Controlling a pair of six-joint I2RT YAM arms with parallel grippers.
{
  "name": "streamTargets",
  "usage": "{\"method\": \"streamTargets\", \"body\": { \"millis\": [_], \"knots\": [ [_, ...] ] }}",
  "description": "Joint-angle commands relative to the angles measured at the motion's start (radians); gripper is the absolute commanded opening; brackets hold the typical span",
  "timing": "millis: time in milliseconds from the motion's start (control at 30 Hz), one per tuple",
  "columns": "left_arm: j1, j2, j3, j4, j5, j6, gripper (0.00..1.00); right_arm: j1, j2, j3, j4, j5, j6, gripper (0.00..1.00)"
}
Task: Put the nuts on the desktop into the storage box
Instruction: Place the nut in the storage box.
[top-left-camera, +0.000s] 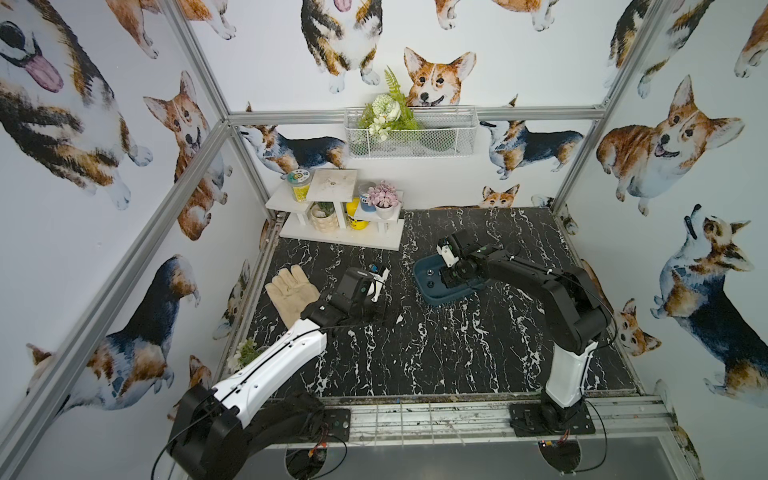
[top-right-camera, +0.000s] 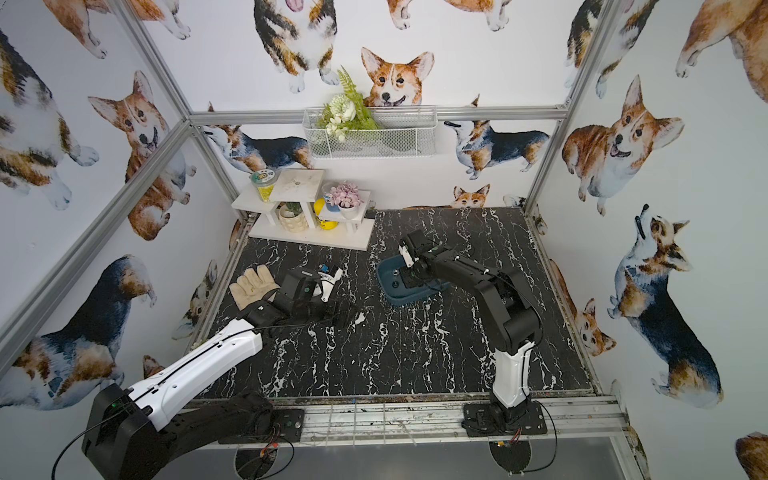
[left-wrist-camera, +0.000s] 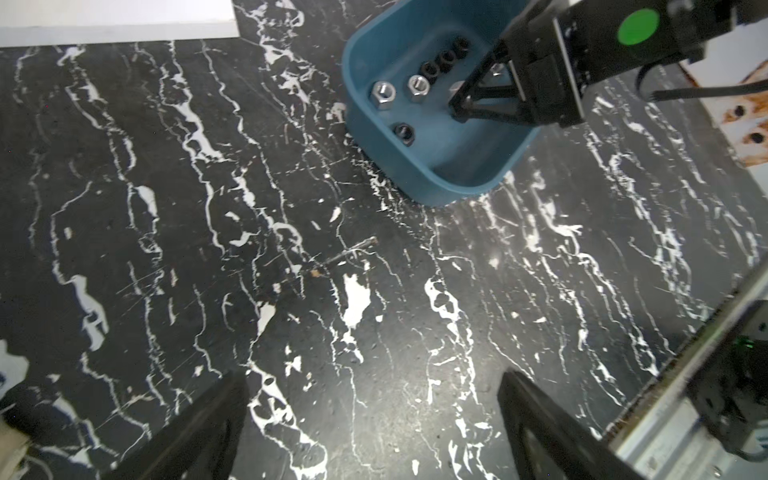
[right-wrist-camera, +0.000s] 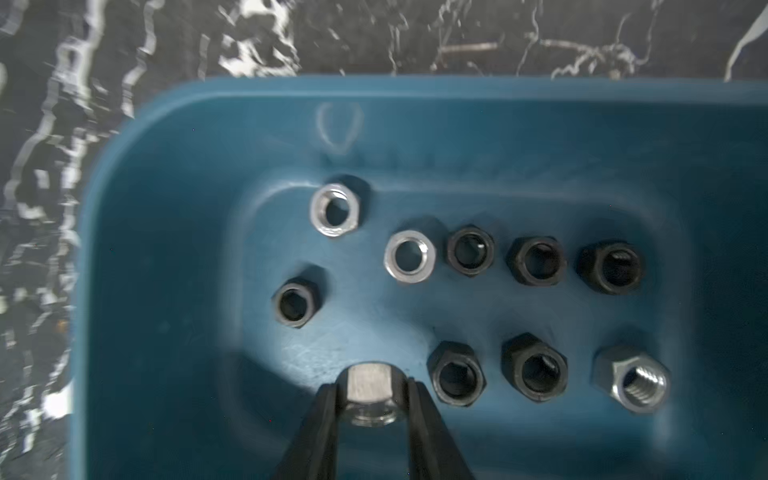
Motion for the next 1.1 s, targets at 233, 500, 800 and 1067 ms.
{"method": "streamTargets", "body": {
  "millis": [233, 500, 800, 1067],
  "knots": [
    [0.0, -0.004, -0.046, 0.065, -0.066, -0.033, 1.0, 0.002, 0.087, 0.047, -0.098, 0.057, 0.005, 0.21],
    [0.0, -0.02, -0.103, 0.105, -0.116, -0.084, 1.0, 0.003, 0.118, 0.065, -0.083, 0.071, 0.001, 0.36],
    [0.0, -0.199, -0.227, 0.269, -0.28, -0.157, 1.0, 0.002, -0.034, 0.03, -0.014, 0.019, -0.02, 0.62],
    [0.0, -0.367, -0.298, 0.293, -0.438, -0.226, 1.0, -0.007, -0.227, -0.029, 0.039, 0.008, -0.039, 0.8]
  ]
}}
